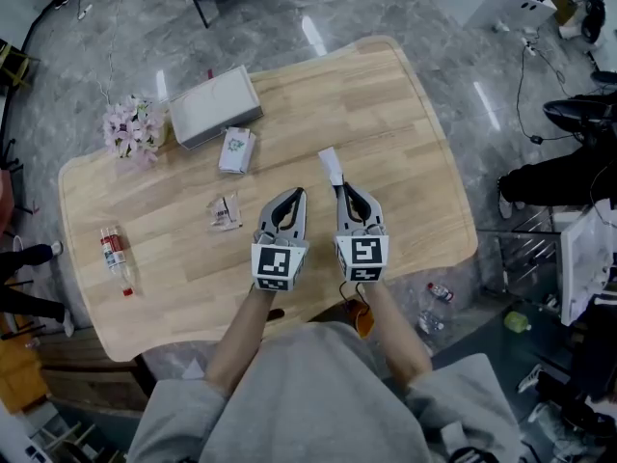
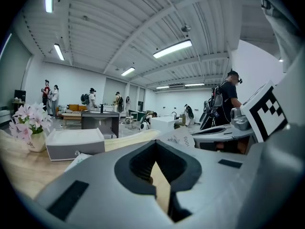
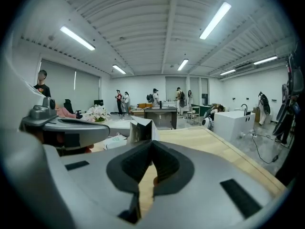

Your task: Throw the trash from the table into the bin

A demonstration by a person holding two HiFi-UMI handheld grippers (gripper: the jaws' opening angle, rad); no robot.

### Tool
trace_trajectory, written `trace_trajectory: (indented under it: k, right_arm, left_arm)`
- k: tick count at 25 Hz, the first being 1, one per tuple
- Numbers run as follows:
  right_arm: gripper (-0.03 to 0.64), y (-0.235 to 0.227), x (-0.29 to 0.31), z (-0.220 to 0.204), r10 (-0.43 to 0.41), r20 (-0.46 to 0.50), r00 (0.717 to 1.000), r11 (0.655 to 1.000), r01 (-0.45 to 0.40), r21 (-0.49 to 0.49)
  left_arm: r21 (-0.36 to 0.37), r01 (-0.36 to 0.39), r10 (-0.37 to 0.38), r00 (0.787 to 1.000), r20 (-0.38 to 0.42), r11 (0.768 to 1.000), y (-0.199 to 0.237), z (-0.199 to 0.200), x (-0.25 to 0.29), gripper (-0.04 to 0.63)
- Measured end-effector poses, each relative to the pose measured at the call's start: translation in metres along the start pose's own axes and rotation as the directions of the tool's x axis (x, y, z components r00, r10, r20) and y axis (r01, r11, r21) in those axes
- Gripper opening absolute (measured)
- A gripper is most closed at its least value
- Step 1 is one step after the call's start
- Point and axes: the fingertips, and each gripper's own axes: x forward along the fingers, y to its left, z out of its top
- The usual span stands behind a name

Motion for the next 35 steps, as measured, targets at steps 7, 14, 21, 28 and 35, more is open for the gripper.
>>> trace_trajectory:
  k: [7,14,21,28,35]
  right_arm:
    - [0.009,0.033,-0.02,0.003,-0.019,0.019,1.0,1.0,0.019,0.016]
    - [0.009,0.075,-0.05,-0.001,-0.103,0.041,0.994,0.994,0.102,0.03]
    - [0.009,0.116,-0.086,-0.004,-0.168,0.078,0.983,0.985,0.164,0.055]
    - [0.009,0.12,-0.122,-0.01,-0.212,0.107,0.971,0.976,0.205,0.077]
    - [0.009,0.104,-0.166,-0.004,-0.236,0.156,0.959,0.97,0.223,0.092]
  left_arm:
    - [0.015,0.028,-0.028,1.0,0.009,1.0,0.004,0.0,-0.031,0.005]
    - [0.036,0.098,-0.098,0.995,0.01,0.995,0.012,-0.009,-0.078,0.005]
    - [0.051,0.151,-0.152,0.988,0.019,0.987,0.018,-0.013,-0.125,0.005]
    - [0.052,0.181,-0.183,0.983,0.026,0.982,0.0,-0.014,-0.144,0.005]
    - [0.067,0.194,-0.196,0.98,0.025,0.979,-0.038,-0.011,-0.156,0.005]
